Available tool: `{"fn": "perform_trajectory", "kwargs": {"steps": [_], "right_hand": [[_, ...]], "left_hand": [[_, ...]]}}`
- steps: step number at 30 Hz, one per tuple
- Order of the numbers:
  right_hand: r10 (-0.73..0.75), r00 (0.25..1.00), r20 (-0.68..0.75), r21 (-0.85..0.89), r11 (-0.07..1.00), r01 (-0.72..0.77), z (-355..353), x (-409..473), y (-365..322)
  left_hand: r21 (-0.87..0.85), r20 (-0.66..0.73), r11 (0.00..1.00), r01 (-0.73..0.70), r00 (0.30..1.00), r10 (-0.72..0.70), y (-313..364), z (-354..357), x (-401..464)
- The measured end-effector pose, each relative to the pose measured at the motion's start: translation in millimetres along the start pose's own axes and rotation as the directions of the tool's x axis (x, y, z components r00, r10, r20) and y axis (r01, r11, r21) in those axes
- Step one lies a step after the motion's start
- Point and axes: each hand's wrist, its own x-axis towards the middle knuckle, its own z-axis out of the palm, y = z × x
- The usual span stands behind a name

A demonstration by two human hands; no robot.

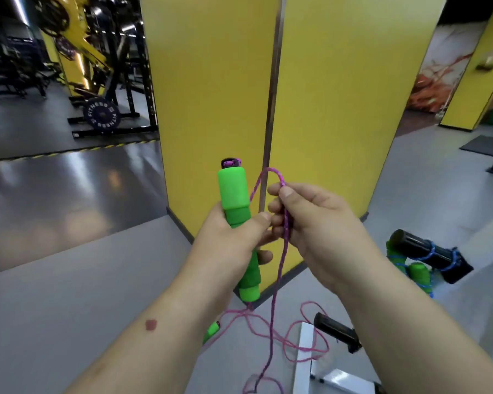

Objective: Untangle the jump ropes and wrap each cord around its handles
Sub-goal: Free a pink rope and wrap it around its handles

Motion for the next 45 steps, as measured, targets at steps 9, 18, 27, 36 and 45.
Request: {"fn": "perform_trajectory", "kwargs": {"steps": [9,18,27,36,45], "right_hand": [[0.353,0.901,0.254,-0.041,0.934,-0.355,11,-31,-74],[-0.168,0.983,0.079,-0.134,0.975,0.178,20,-50,-138],[0.248,0.9,0.36,-0.147,0.967,-0.208,12,-92,-146],[-0.243,0.968,0.055,-0.16,0.955,0.249,38,-79,-194],[0.18,0.904,0.387,-0.364,0.931,-0.03,30,-114,-177]], "left_hand": [[-0.002,-0.031,0.989,-0.147,0.989,0.147,103,22,-13],[-0.071,0.105,0.996,-0.052,0.993,0.059,130,29,-56],[0.045,-0.03,0.968,-0.245,0.969,0.247,175,35,-62],[-0.107,0.187,0.984,-0.14,0.97,0.158,165,54,-103],[-0.1,-0.017,0.971,-0.219,0.976,0.219,219,31,-78]]}}
